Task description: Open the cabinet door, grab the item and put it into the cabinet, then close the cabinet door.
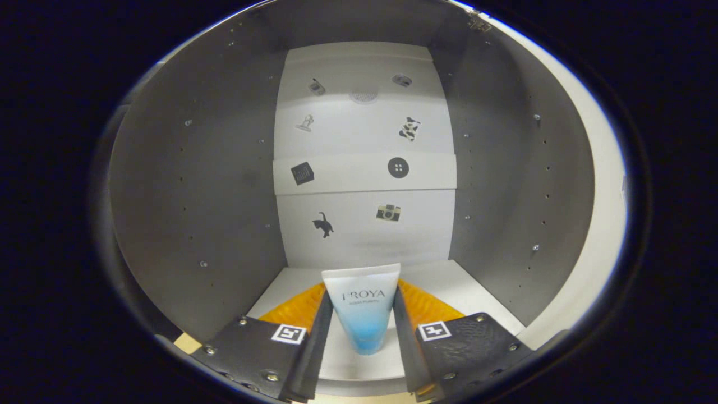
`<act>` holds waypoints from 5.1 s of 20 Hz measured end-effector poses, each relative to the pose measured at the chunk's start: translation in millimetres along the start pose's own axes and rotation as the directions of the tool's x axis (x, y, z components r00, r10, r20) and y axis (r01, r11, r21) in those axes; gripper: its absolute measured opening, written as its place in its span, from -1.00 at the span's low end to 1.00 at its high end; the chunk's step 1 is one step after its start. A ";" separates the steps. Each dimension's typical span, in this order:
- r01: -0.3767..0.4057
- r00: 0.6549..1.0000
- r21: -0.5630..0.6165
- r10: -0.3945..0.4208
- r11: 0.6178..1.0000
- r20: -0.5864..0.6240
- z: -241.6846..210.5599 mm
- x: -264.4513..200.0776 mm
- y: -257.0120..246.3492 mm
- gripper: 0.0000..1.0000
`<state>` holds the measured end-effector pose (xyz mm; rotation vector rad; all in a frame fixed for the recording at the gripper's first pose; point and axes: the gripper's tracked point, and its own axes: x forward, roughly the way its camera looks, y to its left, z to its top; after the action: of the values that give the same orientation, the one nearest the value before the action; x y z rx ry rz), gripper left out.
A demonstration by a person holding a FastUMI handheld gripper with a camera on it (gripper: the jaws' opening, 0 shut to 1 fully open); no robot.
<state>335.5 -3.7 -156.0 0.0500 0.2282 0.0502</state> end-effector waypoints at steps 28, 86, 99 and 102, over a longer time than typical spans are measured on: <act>0.055 0.984 -0.036 -0.048 0.998 0.174 48.9 -301.6 -0.6 0.98; -0.279 0.955 -0.022 0.280 0.960 0.100 20.8 -267.9 26.4 1.00; -0.123 0.976 -0.114 0.141 0.986 0.169 43.0 -157.0 87.7 0.97; -0.064 0.980 -0.101 0.082 0.993 0.182 43.0 -140.9 90.0 0.96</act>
<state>204.2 76.4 -77.6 -0.0315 0.0368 0.1286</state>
